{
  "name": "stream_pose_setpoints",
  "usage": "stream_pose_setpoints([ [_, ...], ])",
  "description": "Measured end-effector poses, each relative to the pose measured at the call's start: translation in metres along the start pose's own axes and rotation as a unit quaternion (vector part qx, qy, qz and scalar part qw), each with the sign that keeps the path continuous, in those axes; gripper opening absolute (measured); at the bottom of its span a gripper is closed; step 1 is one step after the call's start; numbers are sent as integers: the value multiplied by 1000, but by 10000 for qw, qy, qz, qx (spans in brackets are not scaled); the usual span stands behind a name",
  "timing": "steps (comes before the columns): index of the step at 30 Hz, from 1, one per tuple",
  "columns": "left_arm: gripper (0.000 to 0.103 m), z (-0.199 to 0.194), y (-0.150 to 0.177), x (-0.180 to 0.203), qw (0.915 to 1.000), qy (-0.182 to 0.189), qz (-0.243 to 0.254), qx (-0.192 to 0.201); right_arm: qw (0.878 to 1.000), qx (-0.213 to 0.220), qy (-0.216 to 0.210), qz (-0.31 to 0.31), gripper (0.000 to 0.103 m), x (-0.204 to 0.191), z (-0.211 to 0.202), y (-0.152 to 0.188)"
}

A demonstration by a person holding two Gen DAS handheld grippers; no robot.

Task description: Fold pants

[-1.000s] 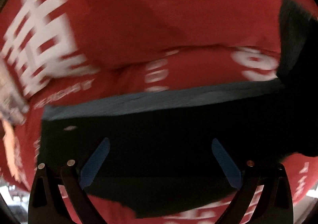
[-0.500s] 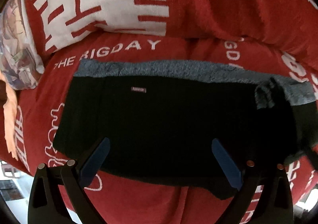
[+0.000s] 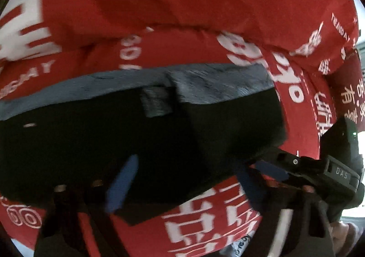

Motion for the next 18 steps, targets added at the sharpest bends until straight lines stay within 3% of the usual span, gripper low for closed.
stream_pose_setpoints([
  [2, 76, 18, -3, 9, 9998, -4, -6, -206, 9994, -56, -171, 288, 63, 14, 1, -3],
  [4, 62, 31, -4, 12, 9994, -49, 26, -351, 9991, -143, -150, 374, 62, 20, 0, 1],
  [7, 60, 40, -3, 10, 9991, -100, -43, -409, 9991, -90, -300, 273, 62, 25, 0, 3],
  [9, 48, 40, -3, 11, 9992, -105, -80, -378, 9977, -1, -531, 412, 62, 29, -2, -1],
  [13, 48, 36, -2, 15, 9994, -190, -18, -286, 9971, -57, -618, 441, 56, 29, 5, -12],
  [18, 48, 38, -2, 16, 9993, -202, -7, -300, 9985, -135, -480, 233, 56, 21, 3, -9],
])
Point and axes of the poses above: each gripper's, at about its wrist camera, not at the fingertips, and z roughly the way its jaws point, x to its right, y to its underside, the point moved 3 cm from there along z, roughly the way its jaws point, and after that the axes turned 8 degrees about y, right-handed, at the moved point
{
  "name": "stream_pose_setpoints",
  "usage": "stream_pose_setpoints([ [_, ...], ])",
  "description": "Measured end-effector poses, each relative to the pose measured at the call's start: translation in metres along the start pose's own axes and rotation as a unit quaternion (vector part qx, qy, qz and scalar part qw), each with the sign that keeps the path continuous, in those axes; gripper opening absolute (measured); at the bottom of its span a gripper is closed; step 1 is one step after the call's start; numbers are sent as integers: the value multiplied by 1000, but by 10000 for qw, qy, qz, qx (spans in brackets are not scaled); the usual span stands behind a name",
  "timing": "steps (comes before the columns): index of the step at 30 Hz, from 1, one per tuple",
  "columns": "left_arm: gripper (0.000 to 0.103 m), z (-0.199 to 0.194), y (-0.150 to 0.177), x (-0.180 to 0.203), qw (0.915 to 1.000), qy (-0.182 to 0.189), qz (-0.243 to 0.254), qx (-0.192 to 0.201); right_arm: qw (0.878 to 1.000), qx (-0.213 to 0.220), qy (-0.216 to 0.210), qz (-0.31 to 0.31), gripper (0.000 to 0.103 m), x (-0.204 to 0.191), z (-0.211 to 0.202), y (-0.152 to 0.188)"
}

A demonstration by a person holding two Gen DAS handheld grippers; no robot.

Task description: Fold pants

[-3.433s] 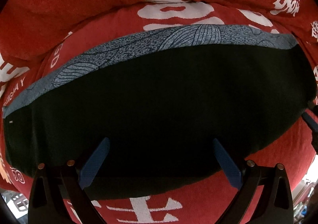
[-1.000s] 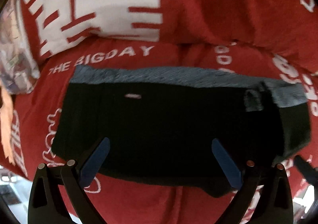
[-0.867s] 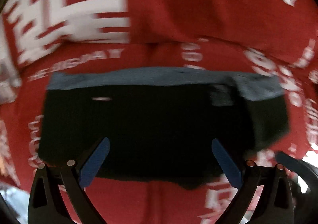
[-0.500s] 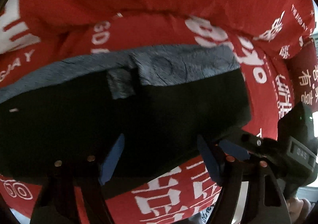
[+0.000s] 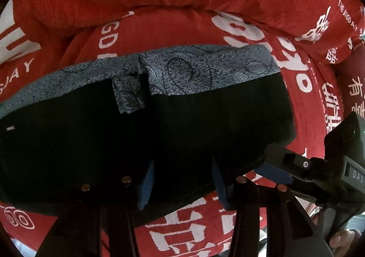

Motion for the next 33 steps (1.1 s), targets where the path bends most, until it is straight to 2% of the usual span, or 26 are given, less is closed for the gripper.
stream_pose_setpoints([
  [2, 48, 8, -2, -4, 9999, 15, -130, -94, 9998, 2, 78, 181, 56, 4, 9, -4],
  [4, 47, 9, -3, -6, 9998, 30, -185, -23, 9987, -9, -95, 506, 54, 10, 19, -9],
  [6, 39, 0, -1, -3, 9999, -95, -78, 90, 9982, -59, -145, 578, 12, 11, 24, -11],
  [9, 39, -17, 6, 1, 9994, -146, 58, 296, 9996, -24, -217, 197, 12, -7, 11, -5],
  [12, 40, -26, 19, -4, 9973, -508, 115, 514, 9998, -99, -147, -69, 12, -19, 10, 8],
  [14, 40, -13, 22, -14, 9966, -730, -25, 371, 9998, -178, 27, -75, 12, -12, 21, 12],
  [16, 43, 1, 27, -24, 9964, -788, -173, 251, 9993, -217, 287, 35, 11, 2, 39, 12],
  [19, 45, -2, 27, -24, 9956, -842, -173, 382, 9991, -324, 156, 213, 12, 8, 44, 9],
  [21, 52, -9, 26, -24, 9943, -973, -160, 416, 9976, -594, 324, -116, 26, -1, 38, 9],
  [22, 52, -13, 26, -24, 9939, -1000, -167, 445, 9961, -740, 418, -256, 32, -5, 35, 10],
  [23, 52, -20, 25, -25, 9928, -1053, -207, 538, 9933, -924, 498, -492, 46, -13, 29, 12],
  [24, 52, -27, 24, -26, 9922, -1073, -237, 589, 9905, -1002, 478, -811, 51, -24, 18, 13],
  [26, 52, -40, 20, -28, 9906, -1128, -298, 711, 9867, -850, 357, -1339, 51, -43, -3, 7],
  [28, 52, -49, 12, -28, 9888, -1207, -295, 827, 9822, -348, 453, -1790, 51, -61, -28, -11],
  [29, 57, -50, 8, -26, 9887, -1212, -279, 842, 9795, -37, 557, -1937, 51, -68, -39, -26],
  [30, 69, -49, 3, -22, 9884, -1214, -259, 870, 9780, 151, 652, -1977, 45, -71, -44, -42],
  [31, 72, -49, -1, -18, 9878, -1225, -237, 931, 9780, 206, 693, -1956, 39, -74, -44, -53],
  [32, 72, -47, -4, -15, 9875, -1227, -202, 970, 9782, 241, 740, -1927, 26, -75, -42, -67],
  [33, 72, -43, -8, -9, 9876, -1223, -161, 966, 9764, 300, 875, -1953, 24, -78, -36, -81],
])
Point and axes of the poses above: each gripper's, at about its wrist camera, not at the fingertips, and z roughly the way its jaws point, x to its right, y to its underside, the point moved 3 cm from there along z, roughly the way its jaws point, and after that the axes turned 8 degrees about y, right-handed, at the moved point
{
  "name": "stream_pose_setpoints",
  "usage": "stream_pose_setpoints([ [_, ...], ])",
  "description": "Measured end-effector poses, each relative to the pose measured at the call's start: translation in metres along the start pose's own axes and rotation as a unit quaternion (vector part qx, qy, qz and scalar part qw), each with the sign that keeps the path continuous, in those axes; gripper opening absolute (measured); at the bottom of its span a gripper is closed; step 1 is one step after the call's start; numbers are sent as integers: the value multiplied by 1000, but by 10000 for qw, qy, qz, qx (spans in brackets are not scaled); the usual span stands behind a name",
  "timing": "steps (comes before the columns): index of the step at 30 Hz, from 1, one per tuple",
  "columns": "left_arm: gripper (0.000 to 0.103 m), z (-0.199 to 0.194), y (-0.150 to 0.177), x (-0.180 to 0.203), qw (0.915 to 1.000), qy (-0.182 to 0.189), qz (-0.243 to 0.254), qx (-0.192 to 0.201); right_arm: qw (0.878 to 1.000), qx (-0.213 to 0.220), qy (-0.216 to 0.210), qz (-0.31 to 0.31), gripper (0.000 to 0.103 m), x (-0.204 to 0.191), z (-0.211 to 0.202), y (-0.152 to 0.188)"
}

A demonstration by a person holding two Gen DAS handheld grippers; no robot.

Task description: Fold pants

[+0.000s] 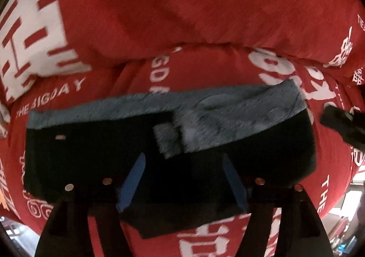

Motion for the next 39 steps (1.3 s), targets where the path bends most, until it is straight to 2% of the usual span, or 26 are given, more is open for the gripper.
stream_pose_setpoints([
  [3, 72, 18, -6, 19, 9999, 7, 30, -109, 9991, -37, 325, -262, 24, -7, 22, -21],
  [5, 72, 40, -4, 26, 9993, -227, 55, -284, 9958, -182, 753, -480, 24, -10, 47, -28],
  [7, 72, 58, 1, 24, 9977, -464, 51, -486, 9889, -246, 1298, -677, 19, 1, 62, -31],
  [8, 76, 64, 4, 21, 9976, -472, 16, -513, 9865, -234, 1449, -728, 9, 8, 63, -32],
  [9, 85, 64, 6, 17, 9978, -506, -24, -429, 9866, -194, 1466, -691, 1, 14, 64, -33],
  [14, 87, 58, 8, 3, 9977, -437, -55, -514, 9918, -231, 1185, -428, 1, 23, 57, -33],
  [15, 87, 55, 10, 0, 9975, -473, -18, -518, 9924, -257, 1142, -393, 7, 22, 54, -31],
  [19, 87, 42, 18, -14, 9973, -487, -48, -551, 9915, -377, 1151, -483, 10, 8, 48, -12],
  [22, 87, 32, 24, -24, 9974, -493, -106, -517, 9907, -423, 1100, -682, 21, -8, 48, 7],
  [26, 87, 21, 36, -41, 9967, -646, -202, -456, 9885, -512, 959, -1051, 42, -45, 64, 24],
  [32, 87, 23, 56, -72, 9935, -770, -499, -672, 9848, -486, 558, -1569, 42, -116, 106, 33],
  [34, 87, 21, 61, -81, 9930, -785, -595, -659, 9871, -556, 468, -1428, 42, -122, 120, 30],
  [36, 87, 19, 65, -90, 9925, -791, -691, -629, 9861, -837, 514, -1338, 42, -122, 143, 34],
  [39, 87, 16, 71, -102, 9920, -755, -821, -598, 9808, -833, 646, -1640, 42, -128, 142, 46],
])
Point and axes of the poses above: each gripper's, at about its wrist camera, not at the fingertips, and z roughly the way its jaws point, x to its right, y to its underside, the point moved 3 cm from there along z, roughly the way its jaws point, and after that the axes turned 8 degrees about y, right-handed, at the moved point
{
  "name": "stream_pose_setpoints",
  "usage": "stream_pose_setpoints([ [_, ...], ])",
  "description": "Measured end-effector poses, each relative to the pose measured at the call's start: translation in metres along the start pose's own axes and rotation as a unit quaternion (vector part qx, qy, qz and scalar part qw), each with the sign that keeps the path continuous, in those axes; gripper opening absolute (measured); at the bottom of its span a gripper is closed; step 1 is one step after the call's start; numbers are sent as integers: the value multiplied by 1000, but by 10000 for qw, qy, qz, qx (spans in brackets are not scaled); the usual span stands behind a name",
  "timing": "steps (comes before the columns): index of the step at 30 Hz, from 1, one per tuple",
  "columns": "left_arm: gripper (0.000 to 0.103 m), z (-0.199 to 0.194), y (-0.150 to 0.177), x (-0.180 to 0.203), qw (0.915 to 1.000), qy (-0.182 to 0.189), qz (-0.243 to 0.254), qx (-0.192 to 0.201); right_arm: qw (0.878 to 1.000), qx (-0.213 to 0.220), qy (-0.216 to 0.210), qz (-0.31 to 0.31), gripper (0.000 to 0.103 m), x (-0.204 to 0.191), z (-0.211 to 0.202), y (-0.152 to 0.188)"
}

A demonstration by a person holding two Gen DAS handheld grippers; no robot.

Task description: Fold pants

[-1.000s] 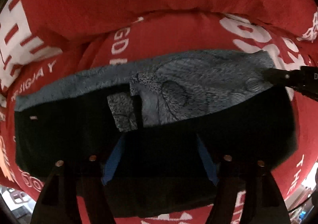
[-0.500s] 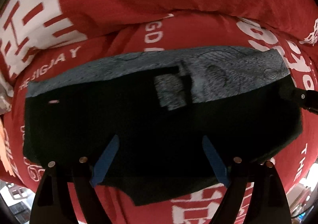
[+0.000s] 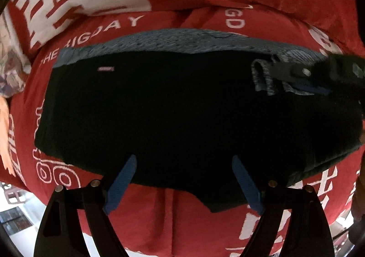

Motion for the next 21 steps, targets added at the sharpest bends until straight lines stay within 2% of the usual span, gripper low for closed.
stream_pose_setpoints([
  [2, 87, 0, 1, -5, 10000, 0, -30, -3, 9998, -115, -130, -125, 42, -6, -3, 7],
  [6, 87, -1, 4, -13, 9999, 27, -137, -40, 9988, -327, 82, -363, 42, -13, -6, 24],
  [11, 87, 0, 8, -24, 9998, 43, -175, -118, 9954, -373, 611, -643, 42, -23, -13, 46],
  [15, 87, 0, 11, -28, 9997, 39, -207, -146, 9927, -356, 892, -730, 49, -29, -23, 59],
  [21, 87, -3, 17, -30, 9995, 68, -257, -182, 9917, -429, 1001, -677, 61, -28, -31, 72],
])
Point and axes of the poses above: each gripper's, at about its wrist camera, not at the fingertips, and z roughly the way its jaws point, x to its right, y to its underside, the point moved 3 cm from there along z, roughly the way its jaws point, and after that the axes turned 8 degrees about y, right-handed, at the moved point
